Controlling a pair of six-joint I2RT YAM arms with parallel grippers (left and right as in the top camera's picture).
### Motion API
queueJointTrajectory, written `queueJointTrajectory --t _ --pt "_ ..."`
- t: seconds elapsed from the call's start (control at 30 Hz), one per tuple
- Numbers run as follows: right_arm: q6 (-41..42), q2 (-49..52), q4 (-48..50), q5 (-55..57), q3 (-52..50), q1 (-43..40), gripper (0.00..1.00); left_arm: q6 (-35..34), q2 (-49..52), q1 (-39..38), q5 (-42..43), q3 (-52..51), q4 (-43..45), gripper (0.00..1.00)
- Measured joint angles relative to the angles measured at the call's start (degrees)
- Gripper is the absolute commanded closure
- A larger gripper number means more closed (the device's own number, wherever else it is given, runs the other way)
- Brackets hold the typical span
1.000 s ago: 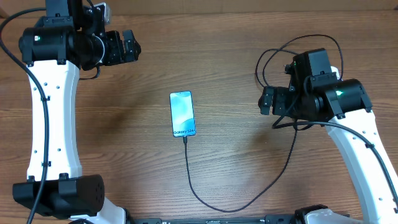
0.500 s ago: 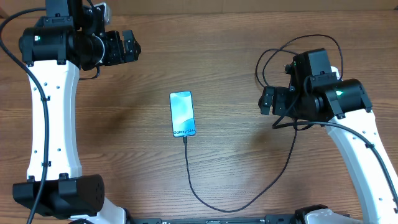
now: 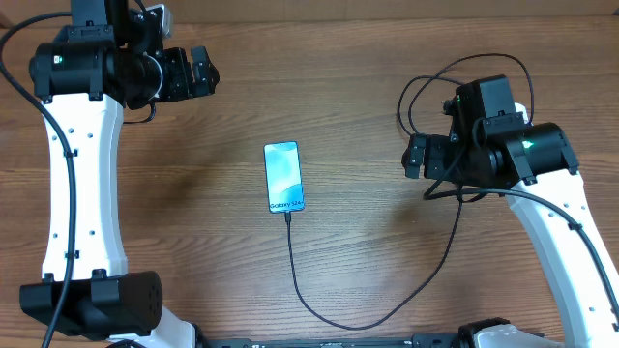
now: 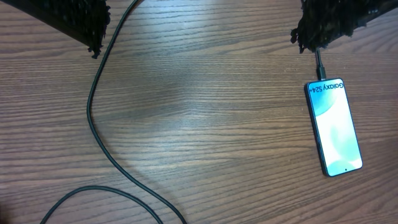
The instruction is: Plug charger to phone and switch on socket
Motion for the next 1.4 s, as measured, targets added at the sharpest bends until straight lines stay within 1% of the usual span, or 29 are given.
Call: queueJointTrajectory --t 0.87,1.13,1.17,1.3,1.4 --pt "0.0 0.0 0.3 0.0 0.0 0.0 0.0 0.0 0.0 0.0 0.0 0.0 0.0 0.0" --pt "0.0 -0.2 5.1 1.5 0.0 0.0 0.0 0.0 0.0 0.0 0.0 0.0 0.0 0.0" --pt "0.0 -0.7 7.0 1.9 -0.2 0.0 0.0 0.0 0.0 0.0 0.0 0.0 0.0 0.0" --pt "0.0 -6.3 14.3 3.3 -2.8 0.0 0.0 0.0 0.0 0.0 0.0 0.0 0.0 0.0" --pt "0.0 -13.5 19.7 3.8 -6.3 0.0 0.0 0.0 0.0 0.0 0.0 0.0 0.0 0.0"
